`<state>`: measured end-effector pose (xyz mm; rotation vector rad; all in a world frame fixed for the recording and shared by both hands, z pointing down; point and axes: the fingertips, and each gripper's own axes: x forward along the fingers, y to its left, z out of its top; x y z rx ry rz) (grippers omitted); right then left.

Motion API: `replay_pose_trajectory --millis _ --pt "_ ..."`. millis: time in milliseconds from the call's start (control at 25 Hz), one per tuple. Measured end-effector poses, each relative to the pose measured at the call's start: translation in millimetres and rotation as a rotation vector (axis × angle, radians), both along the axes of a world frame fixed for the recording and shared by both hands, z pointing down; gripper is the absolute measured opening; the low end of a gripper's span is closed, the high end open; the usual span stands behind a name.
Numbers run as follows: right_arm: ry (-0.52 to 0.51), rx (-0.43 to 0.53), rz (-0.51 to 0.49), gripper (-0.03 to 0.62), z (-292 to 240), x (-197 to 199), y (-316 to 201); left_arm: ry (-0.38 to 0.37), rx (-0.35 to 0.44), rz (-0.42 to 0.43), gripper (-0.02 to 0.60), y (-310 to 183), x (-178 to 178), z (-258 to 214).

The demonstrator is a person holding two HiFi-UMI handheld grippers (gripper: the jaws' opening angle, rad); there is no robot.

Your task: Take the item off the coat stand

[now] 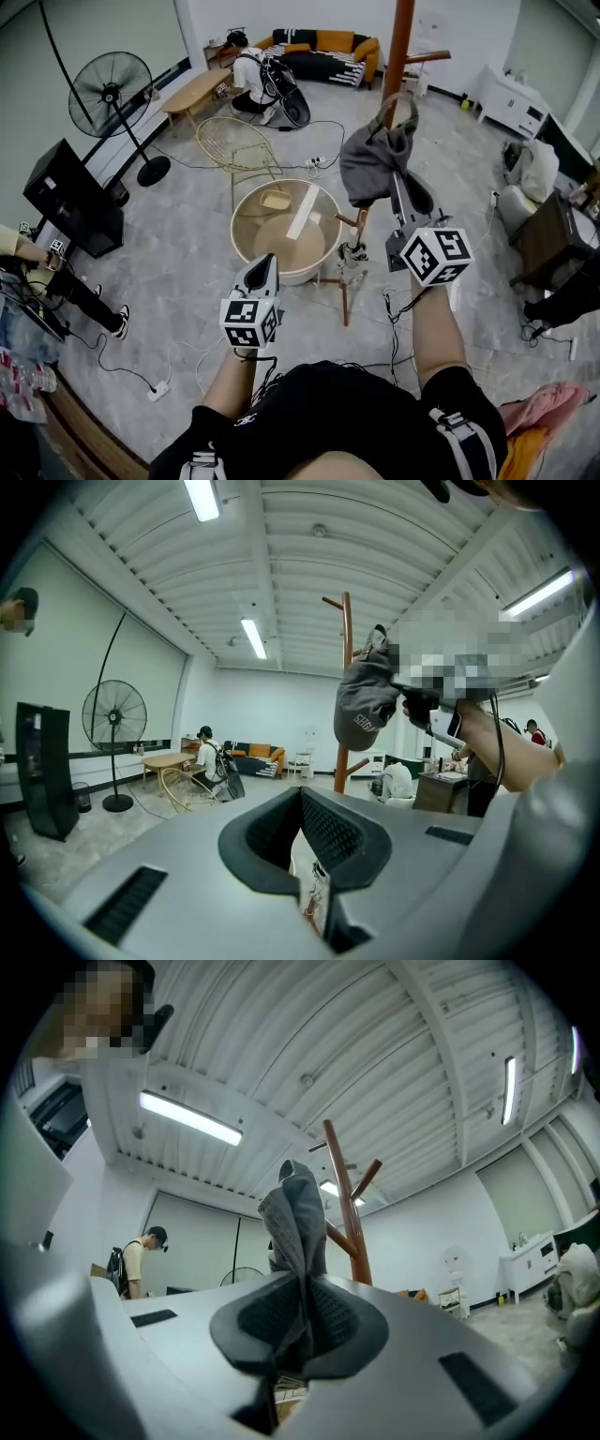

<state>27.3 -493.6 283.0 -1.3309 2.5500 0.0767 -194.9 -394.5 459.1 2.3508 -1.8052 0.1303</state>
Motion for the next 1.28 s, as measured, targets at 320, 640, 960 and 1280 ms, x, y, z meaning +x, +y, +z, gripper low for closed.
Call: replay_pose_trajectory --millis 320,640,960,1280 --pt "0.059 -0.170 0.048 0.036 120 6 29 -0.005 0.005 0.068 0.015 -14 23 7" --pt "0.065 -0.247 0.085 0.035 151 10 41 -0.006 0.001 0.111 0.015 -17 32 4" --pt "0.081 -0.240 0.105 0.035 151 18 43 -0.009 -0.001 0.119 0.015 -19 38 4" --pt "0.051 -0.257 0.099 0.035 149 24 43 -0.012 0.000 0.116 0.015 -15 38 0"
